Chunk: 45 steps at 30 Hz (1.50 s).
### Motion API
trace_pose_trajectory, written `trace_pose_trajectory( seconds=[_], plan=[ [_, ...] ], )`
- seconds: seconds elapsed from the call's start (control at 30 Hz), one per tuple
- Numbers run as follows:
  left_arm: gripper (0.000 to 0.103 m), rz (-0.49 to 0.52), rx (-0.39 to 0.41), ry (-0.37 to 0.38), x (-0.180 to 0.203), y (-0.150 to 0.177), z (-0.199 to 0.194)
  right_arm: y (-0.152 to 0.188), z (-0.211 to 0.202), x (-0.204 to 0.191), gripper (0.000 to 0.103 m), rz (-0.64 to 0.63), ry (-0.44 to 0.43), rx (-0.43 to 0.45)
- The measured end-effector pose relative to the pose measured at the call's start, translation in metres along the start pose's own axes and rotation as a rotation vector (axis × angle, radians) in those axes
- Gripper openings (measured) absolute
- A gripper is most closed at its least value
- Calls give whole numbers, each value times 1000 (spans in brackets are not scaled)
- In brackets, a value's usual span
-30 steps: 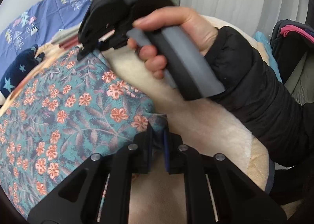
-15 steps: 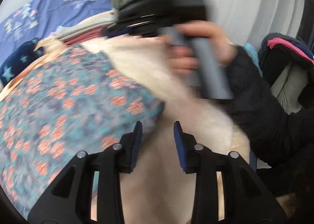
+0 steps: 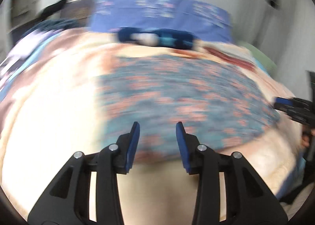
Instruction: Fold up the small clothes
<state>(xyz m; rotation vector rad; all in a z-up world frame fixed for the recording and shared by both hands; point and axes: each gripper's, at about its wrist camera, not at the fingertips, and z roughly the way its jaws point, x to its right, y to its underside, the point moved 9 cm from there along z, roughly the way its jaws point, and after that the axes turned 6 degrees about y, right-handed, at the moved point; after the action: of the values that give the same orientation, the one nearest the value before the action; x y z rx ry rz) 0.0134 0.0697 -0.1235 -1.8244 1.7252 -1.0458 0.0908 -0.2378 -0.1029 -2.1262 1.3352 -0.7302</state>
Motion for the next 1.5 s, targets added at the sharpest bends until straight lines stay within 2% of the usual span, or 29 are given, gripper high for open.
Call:
trace_pose_trajectory(
  seconds=[0.03, 0.1, 0.17, 0.23, 0.33, 0.43, 0.5, 0.67, 0.87, 0.93, 1.07, 1.13, 1.27, 1.4, 1.47, 1.5],
  plan=[
    [37, -25, 10, -14, -14, 1, -4, -6, -4, -11, 46, -36, -24, 29],
    [37, -63, 33, -30, -40, 5, -15, -18, -14, -57, 50, -151, -76, 108],
    [27, -76, 37, -3, -57, 10, -20, -21, -9, -102, 50, -226, -104, 104],
    [21, -74, 20, 42, -59, 15, -15, -13, 1, -154, 50, -325, -139, 78],
    [21, -50, -7, 83, -56, 20, -6, -7, 9, -211, 50, -483, -176, 66],
    [37, -34, -26, 125, -52, 21, 7, -6, 3, -251, 51, -567, -194, 75],
    [37, -24, -32, 166, -46, 16, 17, -8, 4, -259, 54, -565, -205, 63],
    [36, -19, -62, 267, -37, 4, 32, -10, 17, -255, 54, -524, -172, 12],
    [19, -23, -82, 313, -38, 14, 27, -7, 29, -247, 55, -463, -162, -28],
    [19, -16, -98, 339, -35, 18, 27, -6, 32, -251, 55, -478, -167, -36],
    [21, -28, -157, 330, -41, 21, 40, -7, 35, -262, 55, -491, -183, -38],
    [5, -35, -150, 322, -43, 17, 38, -9, 33, -267, 55, -491, -194, -26],
    [4, -67, -81, 352, -45, 6, 7, -11, 24, -270, 55, -496, -218, 11],
    [6, -106, -168, 326, -58, 37, 28, -10, 26, -277, 55, -516, -228, 24],
    [9, -121, -139, 339, -60, 32, 22, -7, 31, -284, 55, -539, -218, 20],
    [15, -108, -114, 330, -60, 26, 15, -7, 33, -288, 55, -555, -211, 22]
  ],
)
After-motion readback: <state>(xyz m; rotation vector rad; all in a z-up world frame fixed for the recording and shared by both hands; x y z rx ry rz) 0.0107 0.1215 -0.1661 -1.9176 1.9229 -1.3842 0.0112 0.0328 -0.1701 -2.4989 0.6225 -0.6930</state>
